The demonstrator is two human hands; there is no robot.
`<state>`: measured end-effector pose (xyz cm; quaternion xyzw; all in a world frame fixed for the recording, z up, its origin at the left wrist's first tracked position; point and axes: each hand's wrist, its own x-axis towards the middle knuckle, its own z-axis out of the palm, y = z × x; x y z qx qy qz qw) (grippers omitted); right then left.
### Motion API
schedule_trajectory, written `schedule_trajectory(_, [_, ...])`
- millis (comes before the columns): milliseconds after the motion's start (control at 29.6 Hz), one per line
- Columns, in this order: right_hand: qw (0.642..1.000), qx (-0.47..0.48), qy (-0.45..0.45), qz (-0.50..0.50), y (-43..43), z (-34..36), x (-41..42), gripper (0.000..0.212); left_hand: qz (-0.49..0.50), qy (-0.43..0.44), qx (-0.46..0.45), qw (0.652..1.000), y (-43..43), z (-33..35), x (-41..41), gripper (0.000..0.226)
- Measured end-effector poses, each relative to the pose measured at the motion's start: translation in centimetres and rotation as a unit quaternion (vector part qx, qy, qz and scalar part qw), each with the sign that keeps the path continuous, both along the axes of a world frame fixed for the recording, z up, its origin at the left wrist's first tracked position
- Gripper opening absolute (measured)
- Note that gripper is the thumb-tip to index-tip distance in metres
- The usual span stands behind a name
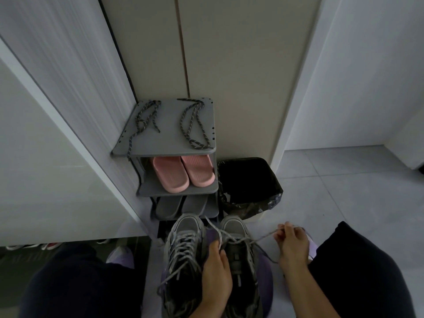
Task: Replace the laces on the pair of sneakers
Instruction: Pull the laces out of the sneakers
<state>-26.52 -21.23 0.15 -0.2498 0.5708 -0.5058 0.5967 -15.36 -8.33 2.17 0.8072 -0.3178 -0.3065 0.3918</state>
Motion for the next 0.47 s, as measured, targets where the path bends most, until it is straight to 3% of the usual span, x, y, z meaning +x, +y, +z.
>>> schedule_trajectory(68, [0.998, 0.016, 0.019, 0.059, 0.2, -0.6, 0.1, 0.028, 0.002, 0.000, 0.002, 1.000, 0.1, 0.2, 0.1, 0.032])
schedule_trajectory(135, [0.978, 0.038, 0.076, 0.189, 0.9, -1.2, 0.7, 0.025, 0.001, -0.002, -0.001, 1.000, 0.2, 0.2, 0.1, 0.031])
schedule_trajectory(237, [0.919, -0.042, 0.205, 0.334, 2.5, -2.0, 1.8, 0.025, -0.010, -0.008, -0.002, 1.000, 0.1, 0.3, -0.1, 0.032])
schedule_trajectory(304, [0.894, -0.098, 0.277, 0.338, 3.0, -2.3, 2.2, 0.034, -0.023, -0.016, 0.005, 1.000, 0.1, 0.3, -0.2, 0.031])
schedule_trajectory(372, [0.932, -0.072, 0.218, 0.280, 2.9, -1.7, 2.1, 0.032, -0.032, -0.017, 0.017, 0.999, 0.2, 0.4, -0.2, 0.033])
schedule_trajectory(473, [0.993, 0.010, -0.016, 0.121, 1.2, 0.2, 1.1, 0.033, -0.014, -0.002, 0.030, 0.999, 0.1, 0.3, 0.1, 0.038])
